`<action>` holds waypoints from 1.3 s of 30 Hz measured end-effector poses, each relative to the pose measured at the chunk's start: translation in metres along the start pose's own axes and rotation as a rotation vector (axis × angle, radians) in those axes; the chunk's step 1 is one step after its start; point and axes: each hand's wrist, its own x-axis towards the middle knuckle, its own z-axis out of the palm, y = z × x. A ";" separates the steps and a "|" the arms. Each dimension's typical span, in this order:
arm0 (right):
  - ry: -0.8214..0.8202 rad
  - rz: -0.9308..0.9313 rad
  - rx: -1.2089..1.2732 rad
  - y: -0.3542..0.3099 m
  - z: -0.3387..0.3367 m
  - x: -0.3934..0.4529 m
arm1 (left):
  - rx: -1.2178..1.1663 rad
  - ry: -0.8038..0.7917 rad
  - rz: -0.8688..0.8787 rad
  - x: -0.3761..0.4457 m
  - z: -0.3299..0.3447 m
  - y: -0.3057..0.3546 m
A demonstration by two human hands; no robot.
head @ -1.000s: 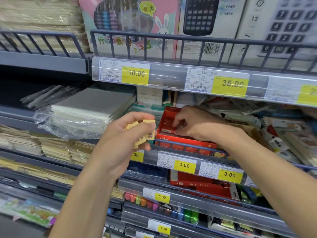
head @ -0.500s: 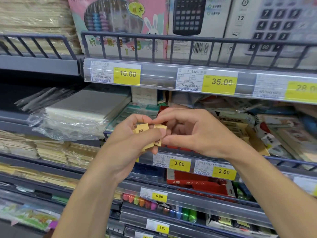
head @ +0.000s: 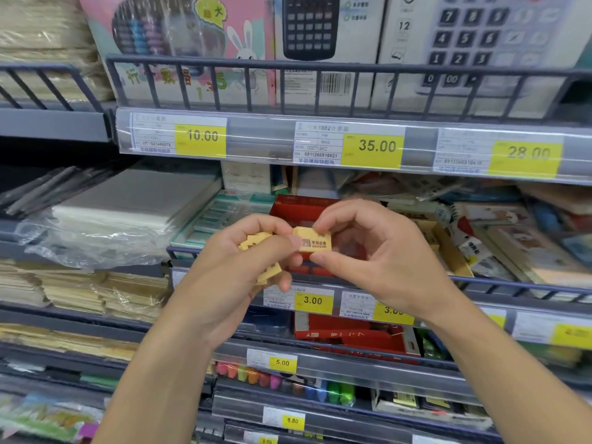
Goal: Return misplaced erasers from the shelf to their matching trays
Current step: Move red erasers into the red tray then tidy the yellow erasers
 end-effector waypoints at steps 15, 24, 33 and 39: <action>0.114 0.467 -0.503 0.022 -0.130 -0.021 | 0.018 -0.010 -0.008 0.028 0.042 -0.004; -0.245 0.434 -0.644 0.006 -0.137 -0.026 | -0.052 0.058 -0.047 0.040 0.054 -0.008; -0.338 0.479 -0.679 -0.002 -0.128 -0.026 | -0.109 0.042 -0.085 0.045 0.060 -0.006; -0.380 0.442 -0.723 0.001 -0.125 -0.031 | -0.144 0.001 -0.125 0.046 0.064 -0.011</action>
